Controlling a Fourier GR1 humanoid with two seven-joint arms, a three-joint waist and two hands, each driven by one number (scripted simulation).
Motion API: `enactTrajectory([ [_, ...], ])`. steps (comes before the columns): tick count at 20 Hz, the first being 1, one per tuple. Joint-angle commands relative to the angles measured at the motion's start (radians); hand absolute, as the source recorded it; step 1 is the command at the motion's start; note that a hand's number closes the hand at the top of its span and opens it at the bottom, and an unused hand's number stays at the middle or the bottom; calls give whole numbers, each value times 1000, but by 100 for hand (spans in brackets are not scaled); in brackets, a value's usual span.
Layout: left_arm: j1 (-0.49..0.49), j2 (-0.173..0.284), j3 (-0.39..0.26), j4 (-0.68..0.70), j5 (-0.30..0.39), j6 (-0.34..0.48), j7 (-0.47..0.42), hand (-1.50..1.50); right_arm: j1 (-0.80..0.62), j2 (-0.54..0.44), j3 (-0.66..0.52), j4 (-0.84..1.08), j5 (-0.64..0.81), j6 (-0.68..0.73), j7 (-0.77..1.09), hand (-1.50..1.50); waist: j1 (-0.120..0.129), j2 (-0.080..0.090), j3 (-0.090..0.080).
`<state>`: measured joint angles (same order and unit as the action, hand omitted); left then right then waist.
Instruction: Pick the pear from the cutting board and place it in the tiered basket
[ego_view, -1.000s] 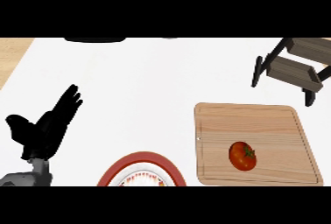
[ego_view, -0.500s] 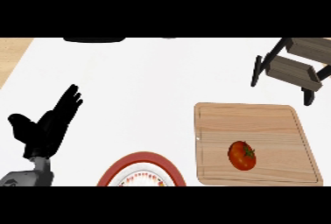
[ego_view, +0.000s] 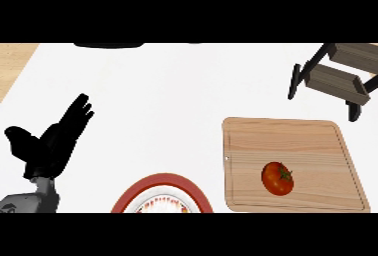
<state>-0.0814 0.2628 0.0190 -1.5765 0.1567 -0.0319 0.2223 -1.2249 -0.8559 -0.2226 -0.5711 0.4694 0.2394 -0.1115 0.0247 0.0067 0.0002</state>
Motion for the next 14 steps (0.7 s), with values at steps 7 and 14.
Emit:
enactTrajectory([
  [7,-21,4,32,21,-6,-14,-3,0,-39,60,-5,112,43,-104,-68,-150,-2,-1,0],
  [14,-8,-1,28,-5,-3,-18,17,0,-169,21,-141,208,-73,-55,32,-150,3,-1,0],
])
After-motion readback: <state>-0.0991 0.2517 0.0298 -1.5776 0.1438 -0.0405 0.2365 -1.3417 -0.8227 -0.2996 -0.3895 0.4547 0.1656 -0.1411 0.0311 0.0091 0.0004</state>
